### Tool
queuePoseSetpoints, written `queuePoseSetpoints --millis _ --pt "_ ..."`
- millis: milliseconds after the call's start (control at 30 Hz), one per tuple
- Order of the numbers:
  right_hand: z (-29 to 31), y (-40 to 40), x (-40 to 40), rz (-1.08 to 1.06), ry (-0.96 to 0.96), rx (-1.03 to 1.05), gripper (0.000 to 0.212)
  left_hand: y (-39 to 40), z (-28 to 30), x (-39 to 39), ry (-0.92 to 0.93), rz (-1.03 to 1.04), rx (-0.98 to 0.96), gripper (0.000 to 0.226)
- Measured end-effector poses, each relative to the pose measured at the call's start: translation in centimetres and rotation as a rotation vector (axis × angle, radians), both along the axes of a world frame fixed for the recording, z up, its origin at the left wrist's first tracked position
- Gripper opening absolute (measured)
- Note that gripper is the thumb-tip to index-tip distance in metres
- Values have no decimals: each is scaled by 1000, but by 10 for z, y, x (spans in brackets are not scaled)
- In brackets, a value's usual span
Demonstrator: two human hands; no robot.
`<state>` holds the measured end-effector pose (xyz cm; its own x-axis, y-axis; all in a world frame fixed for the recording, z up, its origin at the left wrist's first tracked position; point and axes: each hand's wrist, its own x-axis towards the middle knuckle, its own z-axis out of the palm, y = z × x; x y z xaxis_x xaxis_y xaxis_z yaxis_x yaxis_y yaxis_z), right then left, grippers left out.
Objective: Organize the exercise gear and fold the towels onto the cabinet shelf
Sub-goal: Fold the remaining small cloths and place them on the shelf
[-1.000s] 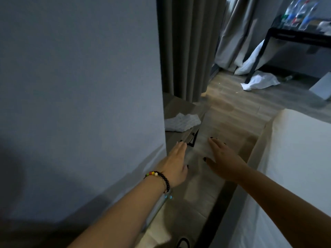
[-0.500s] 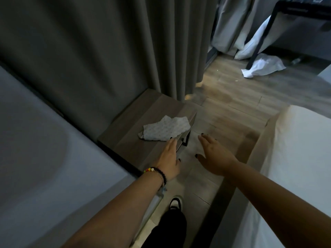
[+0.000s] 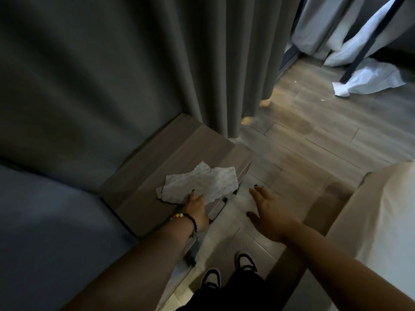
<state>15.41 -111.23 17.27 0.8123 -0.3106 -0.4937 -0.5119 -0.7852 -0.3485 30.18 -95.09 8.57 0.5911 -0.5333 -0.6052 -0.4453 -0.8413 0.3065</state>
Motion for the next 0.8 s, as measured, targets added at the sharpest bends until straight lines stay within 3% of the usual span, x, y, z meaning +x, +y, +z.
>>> queuePoseSetpoints --millis 167,267,433,533,600,700,800 --pt "-34 -29 27 139 37 37 69 -25 -48 20 -34 44 134 53" --pt "-48 -33 47 245 38 61 69 -32 -69 11 0 91 214 63" --pt "-61 -46 73 352 52 106 69 -38 -75 -4 -178 54 324 88" --pt "-63 -53 82 384 86 152 69 -40 -69 1 -227 13 387 91" --pt "-64 -57 86 394 87 182 69 -43 -70 8 -199 123 344 80" --pt "-65 -65 88 378 81 232 65 -46 -70 23 -75 301 248 41" --pt "-66 -73 80 337 66 309 52 -51 -65 30 -9 337 160 39"
